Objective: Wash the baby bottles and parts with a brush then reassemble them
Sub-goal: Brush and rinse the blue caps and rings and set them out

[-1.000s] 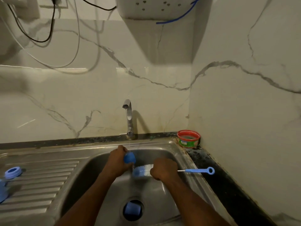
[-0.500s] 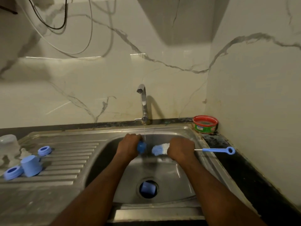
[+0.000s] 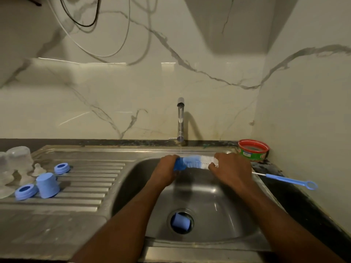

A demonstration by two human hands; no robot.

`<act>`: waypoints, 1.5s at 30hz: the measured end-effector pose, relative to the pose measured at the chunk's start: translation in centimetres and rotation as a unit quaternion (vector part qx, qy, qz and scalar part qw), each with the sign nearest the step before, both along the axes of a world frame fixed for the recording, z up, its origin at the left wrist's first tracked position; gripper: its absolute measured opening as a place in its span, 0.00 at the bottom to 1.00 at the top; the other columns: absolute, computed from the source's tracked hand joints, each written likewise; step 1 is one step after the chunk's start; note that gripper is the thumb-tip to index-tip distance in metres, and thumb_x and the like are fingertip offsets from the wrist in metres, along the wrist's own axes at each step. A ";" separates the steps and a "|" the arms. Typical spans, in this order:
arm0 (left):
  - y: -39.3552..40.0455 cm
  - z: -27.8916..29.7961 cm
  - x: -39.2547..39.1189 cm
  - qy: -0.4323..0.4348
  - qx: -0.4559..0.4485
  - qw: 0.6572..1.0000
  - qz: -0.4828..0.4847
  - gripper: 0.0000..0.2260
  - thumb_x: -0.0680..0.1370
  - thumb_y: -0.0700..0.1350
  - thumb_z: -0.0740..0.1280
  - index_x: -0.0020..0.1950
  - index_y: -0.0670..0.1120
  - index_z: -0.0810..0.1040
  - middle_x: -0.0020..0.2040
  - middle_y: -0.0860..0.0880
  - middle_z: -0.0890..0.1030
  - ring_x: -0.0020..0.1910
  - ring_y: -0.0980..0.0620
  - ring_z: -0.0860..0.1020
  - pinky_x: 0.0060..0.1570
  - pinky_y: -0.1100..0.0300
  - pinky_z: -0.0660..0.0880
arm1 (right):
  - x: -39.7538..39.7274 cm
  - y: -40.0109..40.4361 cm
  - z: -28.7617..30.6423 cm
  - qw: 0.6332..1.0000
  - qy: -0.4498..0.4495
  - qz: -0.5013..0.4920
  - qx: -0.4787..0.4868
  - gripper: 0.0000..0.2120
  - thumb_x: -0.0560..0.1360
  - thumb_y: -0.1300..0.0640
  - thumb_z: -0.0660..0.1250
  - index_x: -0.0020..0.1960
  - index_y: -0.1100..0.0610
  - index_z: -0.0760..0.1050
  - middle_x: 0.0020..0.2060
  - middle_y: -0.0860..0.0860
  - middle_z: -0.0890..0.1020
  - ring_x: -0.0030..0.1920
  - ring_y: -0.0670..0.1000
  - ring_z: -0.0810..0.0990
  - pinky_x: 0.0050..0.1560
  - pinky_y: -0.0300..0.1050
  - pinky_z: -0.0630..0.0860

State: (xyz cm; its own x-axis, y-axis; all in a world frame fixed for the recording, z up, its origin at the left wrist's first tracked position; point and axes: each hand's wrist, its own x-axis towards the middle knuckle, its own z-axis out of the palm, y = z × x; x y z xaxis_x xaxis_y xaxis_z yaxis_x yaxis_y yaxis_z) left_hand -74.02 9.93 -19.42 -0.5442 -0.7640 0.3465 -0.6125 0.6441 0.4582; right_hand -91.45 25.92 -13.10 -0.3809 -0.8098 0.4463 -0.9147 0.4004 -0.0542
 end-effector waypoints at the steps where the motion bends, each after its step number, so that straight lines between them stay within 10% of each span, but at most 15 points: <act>1: -0.2 -0.2 0.0 -0.002 -0.002 1.000 0.000 0.25 0.76 0.43 0.75 0.71 0.48 0.73 0.68 0.46 0.76 0.65 0.47 0.75 0.67 0.53 0.72 | 0.0 -0.1 -0.1 1.000 -0.003 0.005 0.002 0.18 0.78 0.37 0.61 0.61 0.45 0.78 0.51 0.49 0.84 0.50 0.52 0.81 0.45 0.46 0.75; 13: -0.6 -0.8 -0.3 0.123 0.078 0.989 0.001 0.22 0.78 0.49 0.73 0.69 0.48 0.73 0.63 0.44 0.79 0.60 0.48 0.79 0.58 0.57 0.76 | 1.0 0.6 0.6 0.999 -0.008 -0.004 -0.052 0.18 0.79 0.39 0.61 0.61 0.47 0.79 0.50 0.50 0.84 0.49 0.54 0.82 0.40 0.45 0.69; 22: -0.2 0.2 -1.4 0.412 0.370 0.832 0.024 0.06 0.82 0.46 0.67 0.57 0.46 0.79 0.57 0.42 0.82 0.54 0.47 0.83 0.56 0.53 0.81 | 3.1 0.2 -0.3 0.999 -0.030 0.012 -0.039 0.12 0.83 0.45 0.58 0.60 0.51 0.72 0.50 0.53 0.83 0.49 0.57 0.82 0.44 0.50 0.75; 27: 2.3 0.3 -3.3 0.333 0.350 0.875 -0.027 0.08 0.82 0.49 0.67 0.58 0.48 0.81 0.55 0.47 0.83 0.50 0.52 0.80 0.43 0.62 0.75 | 5.3 -0.8 0.3 0.999 -0.045 -0.006 0.025 0.15 0.81 0.53 0.64 0.67 0.53 0.69 0.58 0.54 0.81 0.55 0.56 0.82 0.45 0.47 0.72; 32: 1.0 0.1 -1.9 0.422 0.354 0.833 0.057 0.10 0.81 0.48 0.68 0.60 0.45 0.81 0.52 0.46 0.83 0.48 0.51 0.81 0.44 0.59 0.78 | 4.5 0.0 -0.3 0.996 -0.038 -0.005 0.077 0.16 0.80 0.55 0.66 0.67 0.52 0.69 0.60 0.53 0.81 0.58 0.56 0.81 0.54 0.49 0.77; 39: 2.4 0.8 -2.8 0.358 0.296 0.886 0.007 0.10 0.83 0.49 0.65 0.58 0.45 0.82 0.53 0.45 0.83 0.51 0.52 0.80 0.44 0.63 0.75 | 5.5 -0.5 -0.7 0.996 -0.050 -0.019 0.076 0.15 0.80 0.52 0.67 0.65 0.53 0.71 0.57 0.53 0.81 0.54 0.54 0.81 0.46 0.46 0.73; 45: 2.3 1.4 -2.8 0.431 0.281 0.854 0.082 0.06 0.82 0.47 0.68 0.54 0.46 0.82 0.46 0.48 0.83 0.47 0.52 0.81 0.43 0.62 0.76 | 5.4 0.2 0.5 0.995 -0.097 -0.016 0.009 0.16 0.82 0.55 0.63 0.68 0.55 0.67 0.59 0.56 0.81 0.57 0.56 0.81 0.48 0.49 0.74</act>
